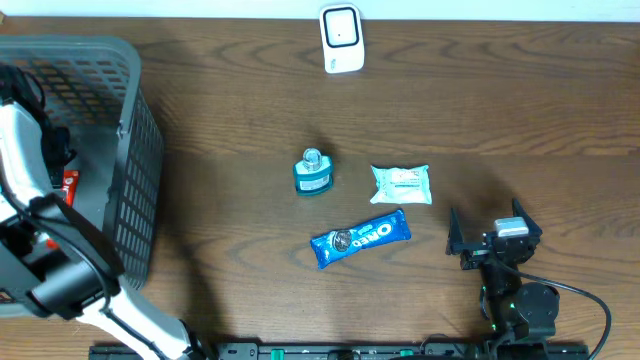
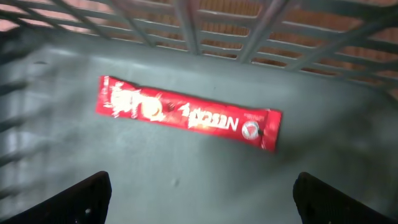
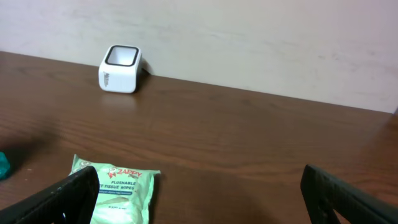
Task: Scan the item barcode
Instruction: 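Lower the left gripper into the basket toward the red Nescafe stick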
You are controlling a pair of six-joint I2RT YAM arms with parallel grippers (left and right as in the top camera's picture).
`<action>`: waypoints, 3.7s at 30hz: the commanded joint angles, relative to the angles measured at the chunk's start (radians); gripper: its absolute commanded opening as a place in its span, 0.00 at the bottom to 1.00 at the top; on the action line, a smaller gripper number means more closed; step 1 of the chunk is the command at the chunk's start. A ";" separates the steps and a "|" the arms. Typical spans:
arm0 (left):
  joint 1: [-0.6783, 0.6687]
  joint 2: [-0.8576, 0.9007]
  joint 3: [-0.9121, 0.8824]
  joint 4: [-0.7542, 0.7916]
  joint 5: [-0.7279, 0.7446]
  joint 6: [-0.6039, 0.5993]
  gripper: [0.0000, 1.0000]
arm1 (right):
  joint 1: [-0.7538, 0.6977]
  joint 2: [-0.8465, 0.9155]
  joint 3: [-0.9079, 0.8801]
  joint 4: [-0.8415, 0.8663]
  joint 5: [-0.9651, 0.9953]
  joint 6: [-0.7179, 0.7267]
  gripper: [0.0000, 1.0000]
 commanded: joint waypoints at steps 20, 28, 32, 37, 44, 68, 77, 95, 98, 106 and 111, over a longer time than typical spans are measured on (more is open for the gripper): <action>0.013 0.180 -0.095 0.109 -0.010 -0.080 0.93 | 0.008 -0.005 -0.002 -0.004 0.006 -0.014 0.99; 0.013 0.180 -0.183 0.190 -0.115 -0.080 0.89 | 0.008 -0.005 -0.002 -0.004 0.006 -0.014 0.99; 0.014 0.180 -0.206 0.197 -0.180 -0.079 0.88 | 0.008 -0.005 -0.002 -0.004 0.006 -0.014 0.99; 0.013 0.180 -0.207 0.214 -0.183 0.140 0.88 | 0.008 -0.005 -0.002 -0.004 0.006 -0.014 0.99; 0.013 0.180 -0.207 0.238 -0.245 0.343 0.88 | 0.008 -0.005 -0.002 -0.004 0.006 -0.014 0.99; 0.016 0.181 -0.387 0.635 -0.160 0.546 0.89 | 0.008 -0.005 -0.002 -0.004 0.006 -0.014 0.99; 0.021 0.181 -0.507 0.736 -0.159 0.542 0.07 | 0.008 -0.005 -0.002 -0.004 0.006 -0.014 0.99; -0.055 0.043 -0.508 0.660 -0.010 0.632 0.77 | 0.008 -0.005 -0.002 -0.004 0.006 -0.014 0.99; -0.050 -0.008 -0.508 0.661 -0.013 0.642 0.85 | 0.008 -0.005 -0.002 -0.004 0.006 -0.014 0.99; 0.000 -0.067 -0.508 0.703 -0.063 0.666 0.91 | 0.008 -0.005 -0.002 -0.004 0.006 -0.014 0.99; 0.023 -0.090 -0.508 0.729 -0.102 0.642 0.07 | 0.008 -0.005 -0.002 -0.004 0.006 -0.014 0.99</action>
